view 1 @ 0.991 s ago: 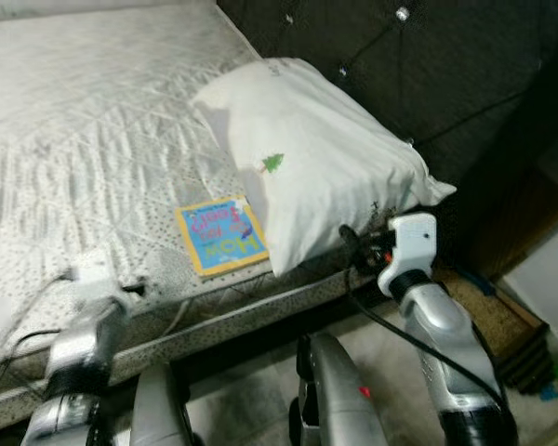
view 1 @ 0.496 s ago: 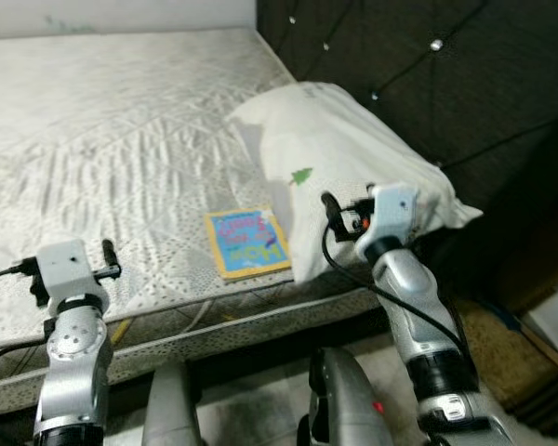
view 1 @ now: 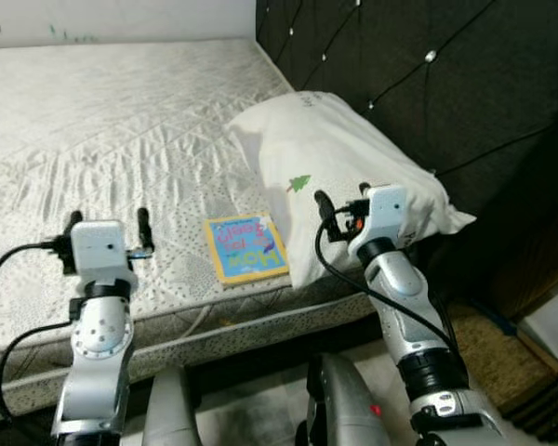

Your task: Clean up the room

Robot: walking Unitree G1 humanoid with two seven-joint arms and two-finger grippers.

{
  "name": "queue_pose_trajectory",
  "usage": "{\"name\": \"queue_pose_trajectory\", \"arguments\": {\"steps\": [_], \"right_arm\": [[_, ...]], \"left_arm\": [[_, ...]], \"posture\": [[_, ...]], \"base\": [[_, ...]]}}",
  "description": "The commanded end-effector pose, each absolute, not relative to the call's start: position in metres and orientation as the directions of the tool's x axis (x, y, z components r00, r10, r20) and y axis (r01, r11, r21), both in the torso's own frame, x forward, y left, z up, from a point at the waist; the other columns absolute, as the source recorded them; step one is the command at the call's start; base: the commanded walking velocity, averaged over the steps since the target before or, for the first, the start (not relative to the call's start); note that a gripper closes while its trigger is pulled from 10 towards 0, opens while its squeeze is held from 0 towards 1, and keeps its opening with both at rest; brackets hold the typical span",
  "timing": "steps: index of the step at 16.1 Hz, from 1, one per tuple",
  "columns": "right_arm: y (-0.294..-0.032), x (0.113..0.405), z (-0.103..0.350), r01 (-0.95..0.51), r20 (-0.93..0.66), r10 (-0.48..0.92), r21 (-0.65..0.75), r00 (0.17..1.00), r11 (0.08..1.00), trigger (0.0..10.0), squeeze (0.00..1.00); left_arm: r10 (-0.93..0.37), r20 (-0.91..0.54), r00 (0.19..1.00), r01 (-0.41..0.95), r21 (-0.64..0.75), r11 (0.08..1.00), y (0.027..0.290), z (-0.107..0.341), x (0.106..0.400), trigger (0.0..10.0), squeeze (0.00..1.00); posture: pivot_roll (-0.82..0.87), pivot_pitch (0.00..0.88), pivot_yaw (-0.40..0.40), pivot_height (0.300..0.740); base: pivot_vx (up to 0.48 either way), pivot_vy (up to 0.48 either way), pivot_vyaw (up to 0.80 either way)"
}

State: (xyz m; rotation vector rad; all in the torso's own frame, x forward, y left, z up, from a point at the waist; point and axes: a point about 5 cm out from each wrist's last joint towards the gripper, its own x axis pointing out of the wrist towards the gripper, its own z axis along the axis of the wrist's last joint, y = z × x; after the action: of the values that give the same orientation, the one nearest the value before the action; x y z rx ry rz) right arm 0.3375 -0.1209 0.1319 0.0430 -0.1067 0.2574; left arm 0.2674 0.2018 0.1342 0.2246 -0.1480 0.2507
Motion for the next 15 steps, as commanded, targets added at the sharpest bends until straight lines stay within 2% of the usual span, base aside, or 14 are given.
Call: {"name": "queue_pose_trajectory", "arguments": {"steps": [1,3,6,10,13,15], "right_arm": [[-0.122,0.342,0.143,-0.255,0.149,0.249,0.023,0.957,0.967,10.0,0.0],[-0.122,0.344,0.149,-0.268,0.17,0.263,0.006,0.95,0.963,10.0,0.0],[-0.126,0.343,0.141,-0.257,0.146,0.253,0.007,0.956,0.966,10.0,0.0],[-0.115,0.335,0.137,-0.308,0.143,0.305,0.002,0.942,0.951,10.0,0.0],[-0.113,0.333,0.133,-0.32,0.132,0.317,0.001,0.939,0.947,10.0,0.0],[-0.119,0.331,0.129,-0.312,0.117,0.311,-0.006,0.943,0.95,10.0,0.0]], "left_arm": [[0.206,0.183,0.961,-0.243,0.212,0.946,0.199,0.134,0.266,10.0,0.0],[0.222,0.156,0.963,-0.248,0.171,0.954,0.197,0.133,0.267,10.0,0.0],[0.176,0.138,0.975,-0.202,0.207,0.957,0.192,0.13,0.267,10.0,0.0],[0.157,0.103,0.982,-0.174,0.199,0.964,0.189,0.123,0.263,10.0,0.0],[0.092,0.077,0.993,-0.105,0.19,0.976,0.177,0.119,0.265,10.0,0.0],[0.092,0.068,0.993,-0.103,0.175,0.979,0.177,0.118,0.265,10.0,0.0]], "posture": [[0.03,0.0,-0.073,0.642],[0.02,0.0,-0.069,0.665],[0.04,0.0,-0.079,0.699],[0.03,0.0,-0.058,0.736],[0.02,0.0,-0.063,0.74],[0.02,0.0,-0.068,0.74]], "base": [[0.0,0.0,0.0],[0.0,0.0,0.0],[0.0,0.0,0.0],[0.0,0.0,0.0],[0.0,0.0,0.0],[0.0,0.0,0.0]]}}
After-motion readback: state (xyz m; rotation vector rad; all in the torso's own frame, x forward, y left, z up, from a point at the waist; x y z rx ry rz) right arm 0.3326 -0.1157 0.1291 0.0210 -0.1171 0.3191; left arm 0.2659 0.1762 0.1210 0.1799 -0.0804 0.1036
